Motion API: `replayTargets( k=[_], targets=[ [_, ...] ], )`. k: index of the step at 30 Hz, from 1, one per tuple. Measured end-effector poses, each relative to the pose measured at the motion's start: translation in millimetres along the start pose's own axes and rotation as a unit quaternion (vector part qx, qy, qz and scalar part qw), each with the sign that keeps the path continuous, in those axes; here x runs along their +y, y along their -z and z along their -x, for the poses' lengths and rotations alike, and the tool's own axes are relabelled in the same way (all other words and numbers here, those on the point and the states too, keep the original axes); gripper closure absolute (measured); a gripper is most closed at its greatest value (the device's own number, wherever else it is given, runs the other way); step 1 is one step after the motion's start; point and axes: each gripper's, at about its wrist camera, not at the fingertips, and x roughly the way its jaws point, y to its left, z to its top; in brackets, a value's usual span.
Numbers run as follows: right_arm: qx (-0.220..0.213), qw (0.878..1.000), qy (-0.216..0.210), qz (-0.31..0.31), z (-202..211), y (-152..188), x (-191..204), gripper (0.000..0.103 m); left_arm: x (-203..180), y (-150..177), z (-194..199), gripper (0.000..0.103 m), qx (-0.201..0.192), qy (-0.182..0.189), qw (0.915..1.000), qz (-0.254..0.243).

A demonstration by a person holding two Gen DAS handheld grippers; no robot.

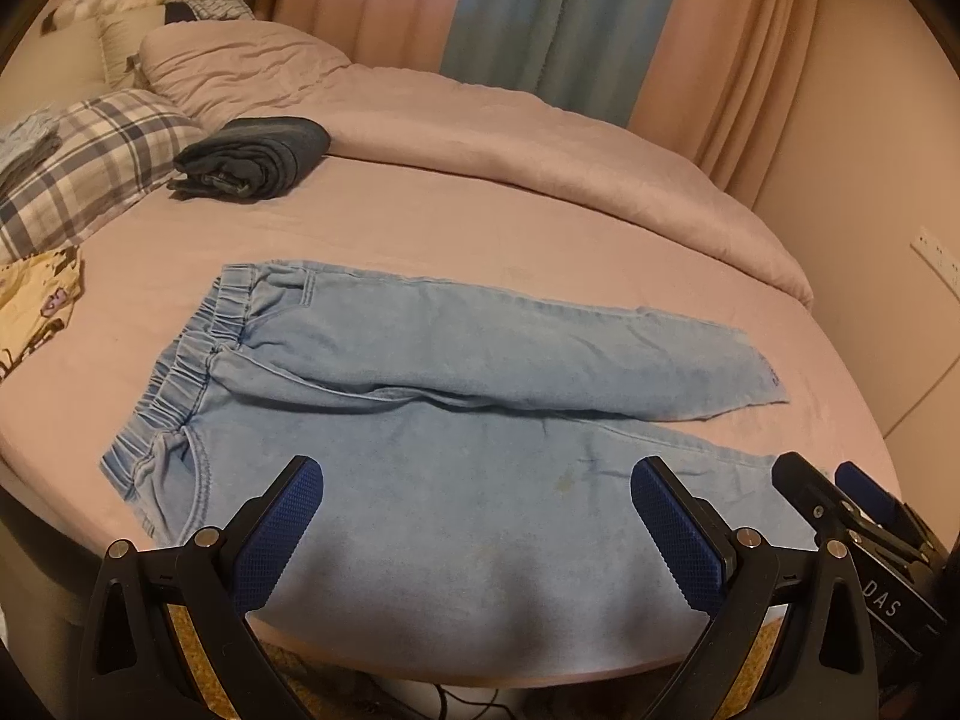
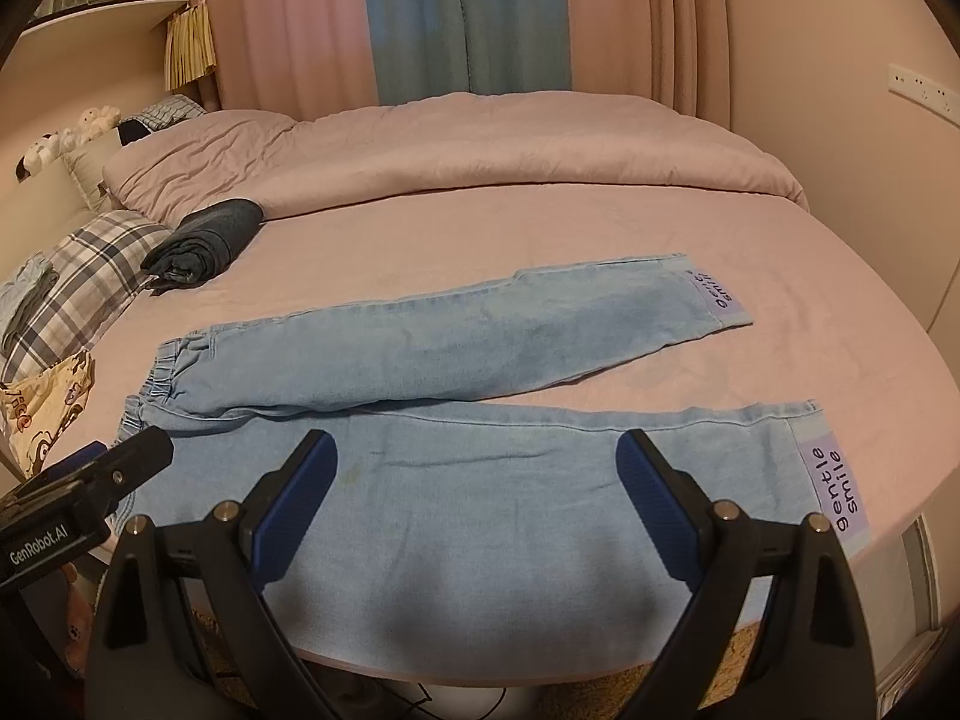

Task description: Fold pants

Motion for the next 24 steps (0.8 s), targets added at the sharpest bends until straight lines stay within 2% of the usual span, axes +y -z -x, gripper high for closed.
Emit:
replayTargets(
  k=[24],
  targets=[
    [0.01, 1.0, -0.001, -0.01, -6, 3, -8, 0.008, -4, 7, -11, 0.0, 0.019, -0.009, 0.9997, -0.014]
  ],
)
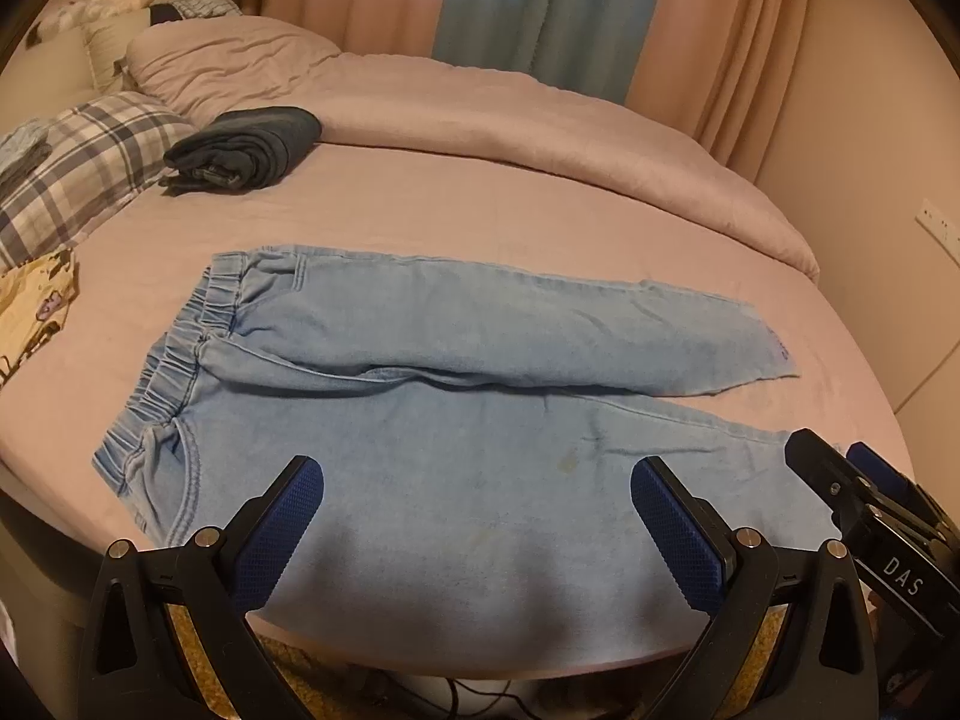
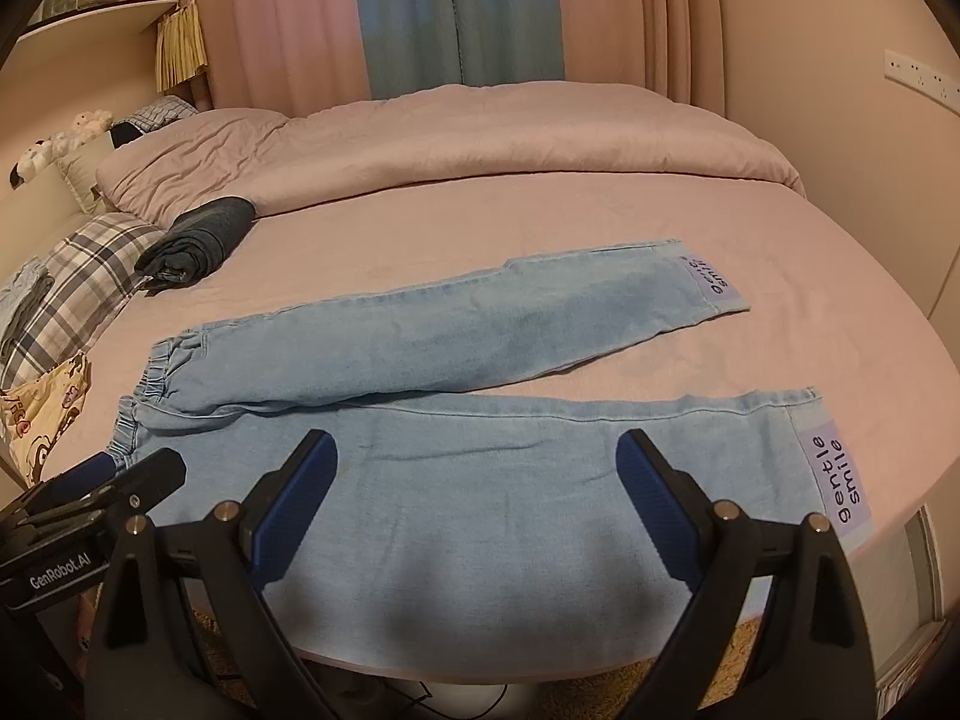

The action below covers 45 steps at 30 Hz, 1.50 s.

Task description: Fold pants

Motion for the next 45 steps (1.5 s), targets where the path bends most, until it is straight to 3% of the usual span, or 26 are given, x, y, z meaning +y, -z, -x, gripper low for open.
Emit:
replayTargets(
  k=[22, 29, 33, 38, 42, 45],
  targets=[
    [0.038, 0.999, 0.016, -0.018, -30, -2, -16, 0.008, 22, -6, -29, 0.003, 0.033, 0.005, 0.9992, 0.022],
    [0.047, 0.998, -0.002, -0.05, -51, -35, -40, 0.008, 28, -30, -46, 0.004, 0.039, 0.019, 0.9987, 0.028],
    [0.071, 0.995, -0.019, -0.061, -94, -78, -50, 0.009, 37, -48, -62, 0.013, 0.057, 0.049, 0.9953, 0.06],
    [0.139, 0.988, 0.015, -0.066, -186, -123, -54, 0.022, 42, -53, -80, 0.016, 0.075, 0.046, 0.9934, 0.074],
    [0.191, 0.979, 0.021, -0.074, -251, -139, -55, 0.027, 49, -52, -92, 0.016, 0.095, 0.041, 0.991, 0.085],
    [0.226, 0.97, 0.066, -0.054, -291, -135, -53, 0.027, 57, -54, -98, 0.016, 0.105, 0.037, 0.9891, 0.097]
  ],
)
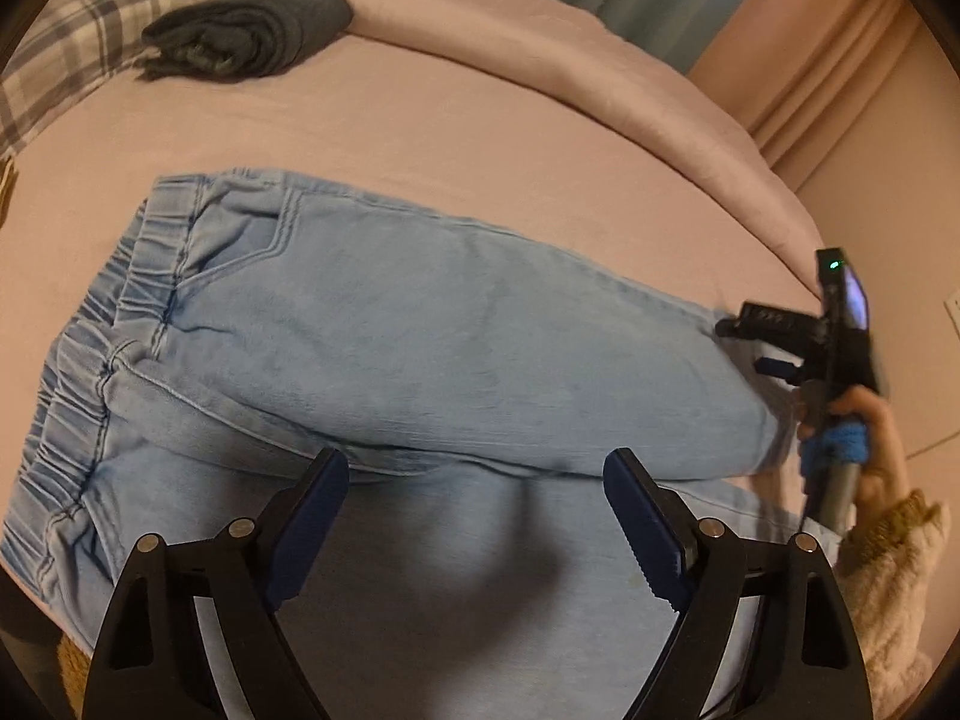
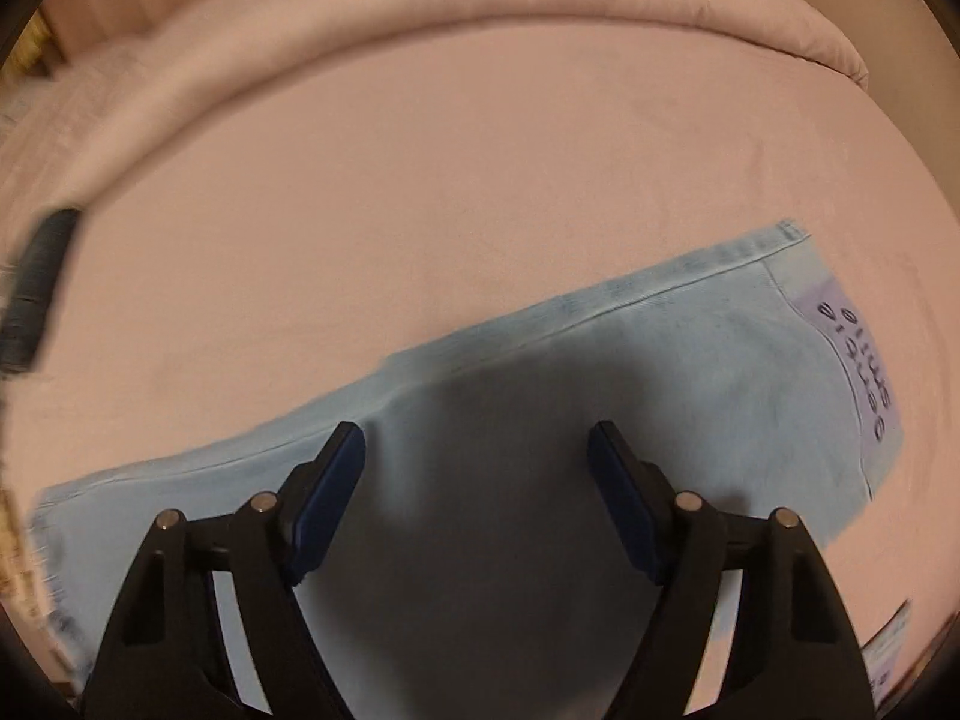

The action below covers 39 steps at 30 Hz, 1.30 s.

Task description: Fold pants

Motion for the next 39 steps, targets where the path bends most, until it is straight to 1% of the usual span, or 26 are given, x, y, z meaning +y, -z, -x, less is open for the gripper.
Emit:
replayTargets(
  k=[1, 2, 3, 4, 5, 7, 8, 11, 13, 16, 18, 21, 22, 24, 25, 26, 28, 29, 32, 33, 34, 36, 37, 39],
  targets=[
    [-0.005, 1.0, 0.011, 0.013, -5, 0, 4, 0.027, 3, -1, 0, 0.016, 0.001, -0.001, 1.0, 0.003],
    [-0.029, 0.999, 0.019, 0.032, -4, 2, 9, 0.032, 5, -1, 0, 0.016, 0.002, -0.002, 1.0, 0.006],
    [-0.037, 0.998, 0.017, 0.037, -3, 3, 10, 0.039, 6, -2, 0, 0.016, 0.003, 0.0, 1.0, 0.008],
    [-0.045, 0.998, 0.007, 0.035, 0, 5, 9, 0.053, 8, -3, 0, 0.016, 0.004, 0.003, 0.9999, 0.012],
    [-0.052, 0.998, -0.011, 0.03, 2, 6, 7, 0.059, 8, -3, 0, 0.016, 0.005, 0.005, 0.9999, 0.015],
    [-0.06, 0.998, -0.019, 0.024, 6, 7, 3, 0.086, 8, -3, 2, 0.016, 0.003, 0.006, 0.9998, 0.018],
    [-0.064, 0.997, -0.029, 0.02, 8, 9, 0, 0.094, 9, -4, 2, 0.016, 0.003, 0.005, 0.9998, 0.018],
    [-0.087, 0.993, -0.074, -0.011, 22, 17, -12, 0.096, 9, -5, 4, 0.016, 0.004, 0.01, 0.9997, 0.02],
    [-0.114, 0.986, -0.117, -0.026, 45, 29, -22, 0.097, 11, -5, 9, 0.016, 0.002, 0.018, 0.9994, 0.028],
    [-0.157, 0.968, -0.19, -0.04, 88, 60, -33, 0.097, 13, -7, 18, 0.016, -0.009, 0.029, 0.9988, 0.038],
    [-0.185, 0.955, -0.228, -0.042, 117, 92, -41, 0.097, 13, -8, 23, 0.016, -0.016, 0.037, 0.9982, 0.044],
    [-0.211, 0.945, -0.246, -0.038, 142, 143, -48, 0.097, 12, -14, 26, 0.016, -0.017, 0.05, 0.9976, 0.046],
    [-0.21, 0.944, -0.252, -0.041, 144, 156, -50, 0.097, 11, -18, 25, 0.016, -0.018, 0.056, 0.9971, 0.049],
    [-0.2, 0.943, -0.262, -0.042, 142, 180, -51, 0.097, 9, -27, 18, 0.016, -0.01, 0.064, 0.9964, 0.054],
    [-0.193, 0.945, -0.26, -0.04, 136, 186, -51, 0.097, 8, -34, 11, 0.016, -0.001, 0.076, 0.9954, 0.059],
    [-0.185, 0.948, -0.256, -0.033, 131, 191, -48, 0.097, 7, -37, 6, 0.016, 0.004, 0.077, 0.9951, 0.062],
    [-0.166, 0.953, -0.254, -0.026, 116, 202, -39, 0.097, 2, -50, -6, 0.016, 0.019, 0.067, 0.9957, 0.061],
    [-0.159, 0.952, -0.259, -0.027, 111, 204, -35, 0.097, 0, -55, -10, 0.016, 0.021, 0.062, 0.9961, 0.06],
    [-0.154, 0.954, -0.257, -0.027, 105, 205, -35, 0.097, -7, -71, -27, 0.016, 0.041, 0.05, 0.9959, 0.063],
    [-0.151, 0.953, -0.262, -0.03, 104, 206, -36, 0.097, -9, -77, -32, 0.016, 0.045, 0.052, 0.9955, 0.064],
    [-0.149, 0.952, -0.267, -0.036, 104, 205, -39, 0.097, -12, -81, -40, 0.016, 0.054, 0.057, 0.995, 0.062],
    [-0.147, 0.95, -0.272, -0.04, 103, 207, -44, 0.097, -12, -88, -56, 0.016, 0.079, 0.054, 0.9929, 0.071],
    [-0.149, 0.95, -0.272, -0.039, 105, 207, -45, 0.097, -11, -91, -67, 0.016, 0.097, 0.043, 0.9912, 0.08],
    [-0.149, 0.952, -0.267, -0.033, 106, 209, -43, 0.097, -8, -95, -82, 0.016, 0.109, 0.031, 0.9889, 0.096]
  ],
)
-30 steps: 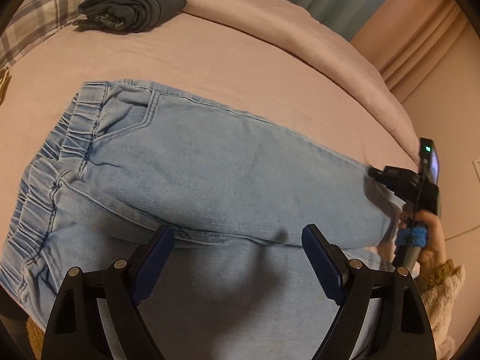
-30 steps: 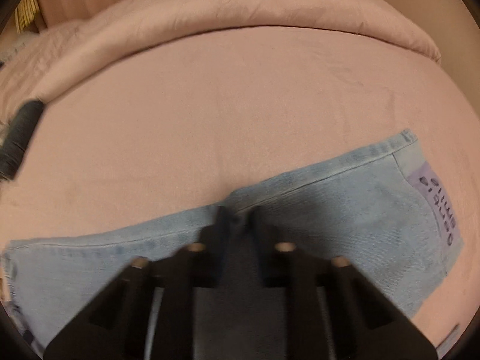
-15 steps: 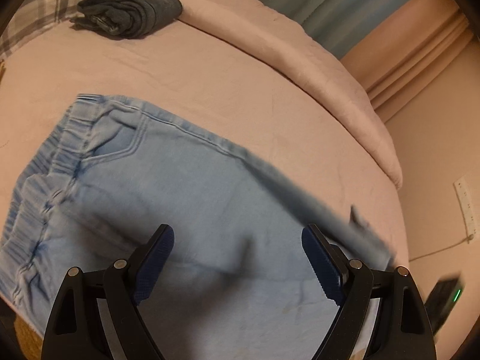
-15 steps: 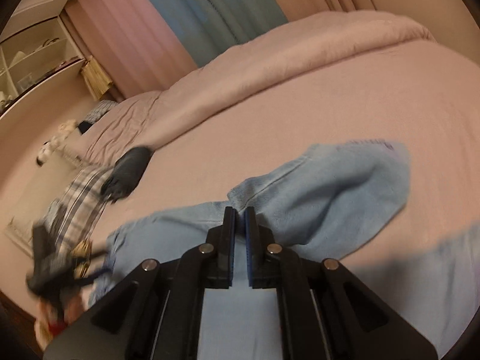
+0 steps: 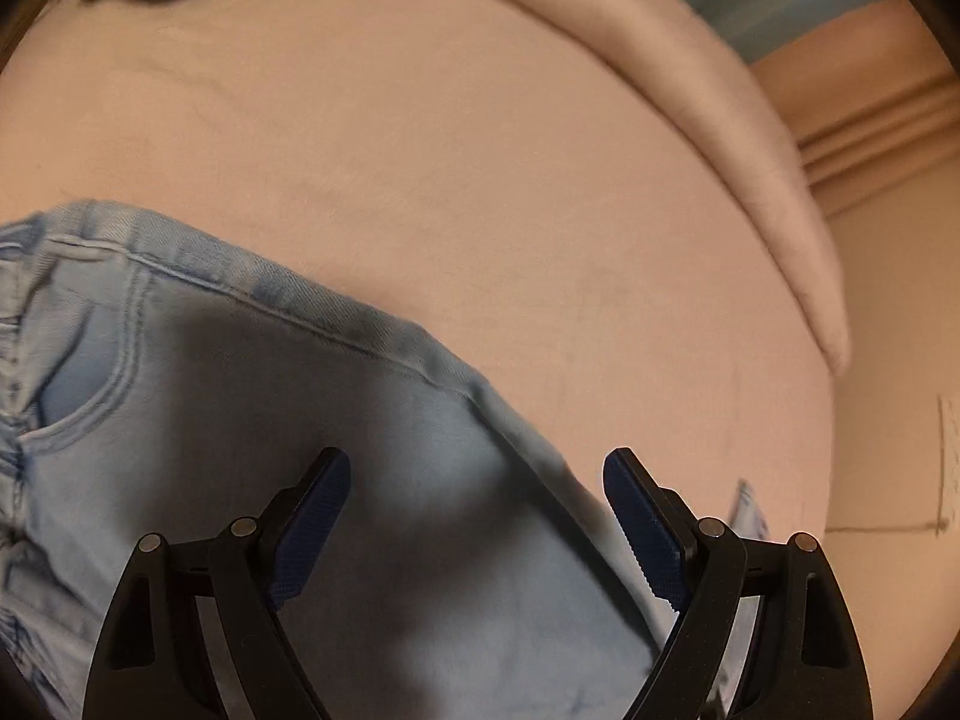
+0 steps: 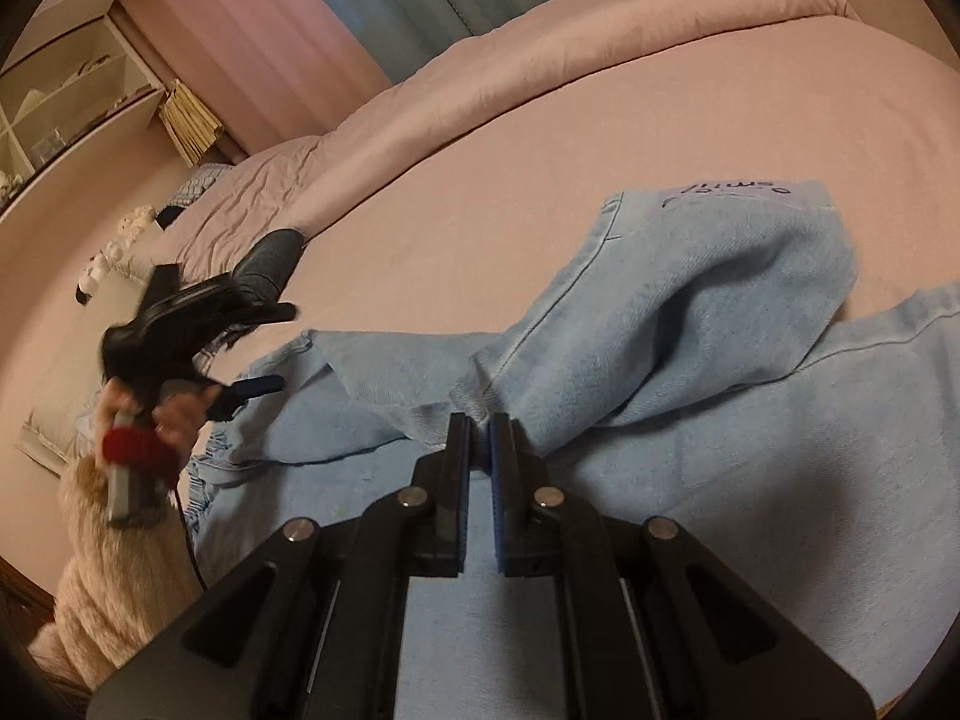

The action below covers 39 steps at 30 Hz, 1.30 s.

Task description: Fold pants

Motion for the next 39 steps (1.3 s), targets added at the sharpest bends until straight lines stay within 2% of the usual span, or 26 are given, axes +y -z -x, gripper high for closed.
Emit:
replayTargets(
  k=[1, 2, 3, 4, 5, 6, 7, 9, 13, 14, 15, 17, 19, 21, 25, 27, 28, 29, 30, 31, 32, 34, 36, 39],
  targets=[
    [0.0, 1.0, 0.001, 0.001, 0, -1, 1, 0.097, 0, -2, -2, 0.017, -0.003, 0.0, 1.0, 0.006],
    [0.001, 1.0, 0.001, 0.003, -1, -1, 1, 0.097, 0, -3, -2, 0.026, -0.01, -0.002, 0.9999, 0.007],
    [0.001, 1.0, 0.001, 0.003, 0, 0, 0, 0.097, -1, -4, -2, 0.051, -0.021, -0.009, 0.9997, 0.001],
    [0.001, 1.0, 0.001, 0.003, 1, 1, -1, 0.097, -5, -4, -1, 0.068, -0.032, -0.031, 0.999, -0.011],
    [0.001, 1.0, 0.0, 0.003, 1, 1, -2, 0.097, -6, -2, -1, 0.092, -0.035, -0.044, 0.9982, -0.019],
    [0.0, 1.0, 0.0, 0.002, 2, 1, -3, 0.097, -6, 1, -1, 0.099, -0.027, -0.033, 0.9987, -0.026],
    [-0.001, 1.0, 0.0, 0.002, 5, 2, -4, 0.097, -6, 7, 5, 0.1, -0.033, -0.023, 0.9987, -0.03],
    [-0.008, 1.0, 0.002, 0.005, 10, 0, -2, 0.097, -7, 21, 28, 0.1, -0.069, -0.017, 0.9962, -0.05],
    [-0.034, 0.999, 0.016, 0.015, 36, -2, 1, 0.096, 3, 79, 102, 0.1, -0.157, 0.027, 0.9828, -0.093],
    [-0.039, 0.999, 0.014, 0.013, 44, -1, 0, 0.096, 12, 96, 114, 0.1, -0.167, 0.04, 0.9804, -0.097],
    [-0.044, 0.999, 0.009, 0.011, 54, 0, -1, 0.096, 24, 122, 128, 0.1, -0.171, 0.051, 0.9783, -0.105],
    [-0.044, 0.999, 0.008, 0.009, 68, 7, -3, 0.096, 43, 153, 134, 0.1, -0.163, 0.058, 0.979, -0.108],
    [-0.027, 1.0, 0.014, 0.006, 73, 18, -6, 0.096, 62, 184, 126, 0.1, -0.131, 0.049, 0.985, -0.101],
    [0.002, 0.999, 0.036, 0.007, 69, 29, -10, 0.095, 74, 198, 116, 0.1, -0.107, 0.033, 0.9886, -0.1],
    [0.056, 0.995, 0.079, 0.02, 54, 34, -6, 0.089, 86, 207, 92, 0.1, -0.064, 0.017, 0.9938, -0.089],
    [0.061, 0.993, 0.095, 0.033, 55, 23, 3, 0.08, 85, 206, 94, 0.1, -0.071, 0.017, 0.9936, -0.087],
    [0.05, 0.992, 0.103, 0.044, 57, 15, 11, 0.063, 83, 205, 98, 0.1, -0.077, 0.017, 0.993, -0.088],
    [0.036, 0.992, 0.106, 0.052, 59, 8, 17, 0.04, 84, 204, 101, 0.099, -0.08, 0.015, 0.9926, -0.09],
    [0.023, 0.992, 0.107, 0.063, 58, -3, 24, 0.03, 86, 207, 104, 0.094, -0.083, 0.012, 0.9921, -0.093],
    [0.022, 0.991, 0.107, 0.074, 51, -13, 30, 0.024, 89, 205, 107, 0.091, -0.086, 0.006, 0.9918, -0.094],
    [0.025, 0.989, 0.116, 0.083, 43, -19, 34, 0.026, 94, 206, 110, 0.082, -0.092, -0.002, 0.9919, -0.087],
    [0.039, 0.98, 0.163, 0.105, 13, -34, 42, 0.027, 105, 201, 116, 0.074, -0.115, -0.017, 0.9911, -0.066],
    [0.059, 0.968, 0.215, 0.116, -20, -45, 40, 0.027, 115, 191, 122, 0.06, -0.131, -0.029, 0.9899, -0.047],
    [0.111, 0.946, 0.279, 0.119, -69, -51, 20, 0.034, 135, 172, 128, 0.055, -0.159, -0.041, 0.9861, -0.022]
  ],
)
